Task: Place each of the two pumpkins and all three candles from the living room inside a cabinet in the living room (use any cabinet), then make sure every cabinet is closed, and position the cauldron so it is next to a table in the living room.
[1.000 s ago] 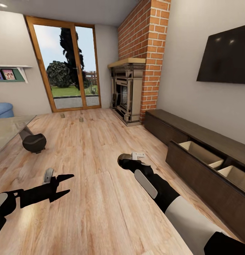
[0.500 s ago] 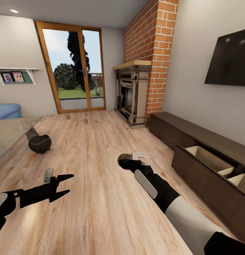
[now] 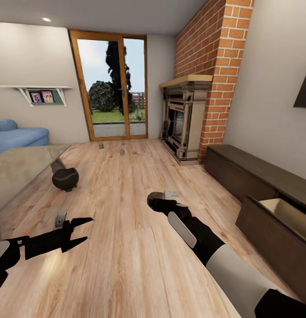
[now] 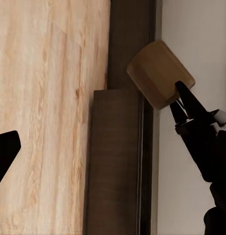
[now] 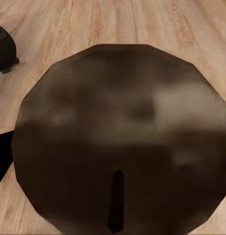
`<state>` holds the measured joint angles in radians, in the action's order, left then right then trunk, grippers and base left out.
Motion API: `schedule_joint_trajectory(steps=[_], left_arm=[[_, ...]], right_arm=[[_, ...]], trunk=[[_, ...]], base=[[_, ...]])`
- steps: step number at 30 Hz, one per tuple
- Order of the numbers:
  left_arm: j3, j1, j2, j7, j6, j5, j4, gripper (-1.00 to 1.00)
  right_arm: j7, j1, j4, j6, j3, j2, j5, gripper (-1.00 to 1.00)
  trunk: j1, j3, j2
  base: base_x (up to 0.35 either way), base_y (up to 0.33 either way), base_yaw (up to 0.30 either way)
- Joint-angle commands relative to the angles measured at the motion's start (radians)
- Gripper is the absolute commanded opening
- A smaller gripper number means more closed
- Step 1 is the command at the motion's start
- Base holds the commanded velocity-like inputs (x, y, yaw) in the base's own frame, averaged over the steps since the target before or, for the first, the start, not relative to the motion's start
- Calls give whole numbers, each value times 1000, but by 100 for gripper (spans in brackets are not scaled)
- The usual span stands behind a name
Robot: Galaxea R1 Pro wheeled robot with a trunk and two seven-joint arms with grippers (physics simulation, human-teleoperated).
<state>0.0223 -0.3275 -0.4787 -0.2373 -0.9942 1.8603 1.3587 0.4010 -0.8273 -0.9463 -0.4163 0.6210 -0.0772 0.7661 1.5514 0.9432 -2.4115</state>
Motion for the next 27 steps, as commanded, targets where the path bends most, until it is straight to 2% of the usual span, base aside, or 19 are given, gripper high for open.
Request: schedule_joint_trajectory(steps=[1,9,17,27], left_arm=[[1,-1,0,-11,-3,10,0,100],[1,-1,0,-11,-3,10,0,100],[1,-1,0,-11,-3,10,0,100],[0,-1,0,-11,-3,10,0,100]], right_arm=[[9,-1,-2,-1,3,0,7,-100],[9,-1,-2,0,3,0,7,-100],[9,-1,-2,0,3,0,7,-100],[9,-1,-2,19,3,0,9,-100]], trunk=[[0,1,0],[0,-2,0],[0,-2,0],[0,-2,0]], base=[[322,-1,279],[322,0,235],[323,-8,16],[323,-88,0]])
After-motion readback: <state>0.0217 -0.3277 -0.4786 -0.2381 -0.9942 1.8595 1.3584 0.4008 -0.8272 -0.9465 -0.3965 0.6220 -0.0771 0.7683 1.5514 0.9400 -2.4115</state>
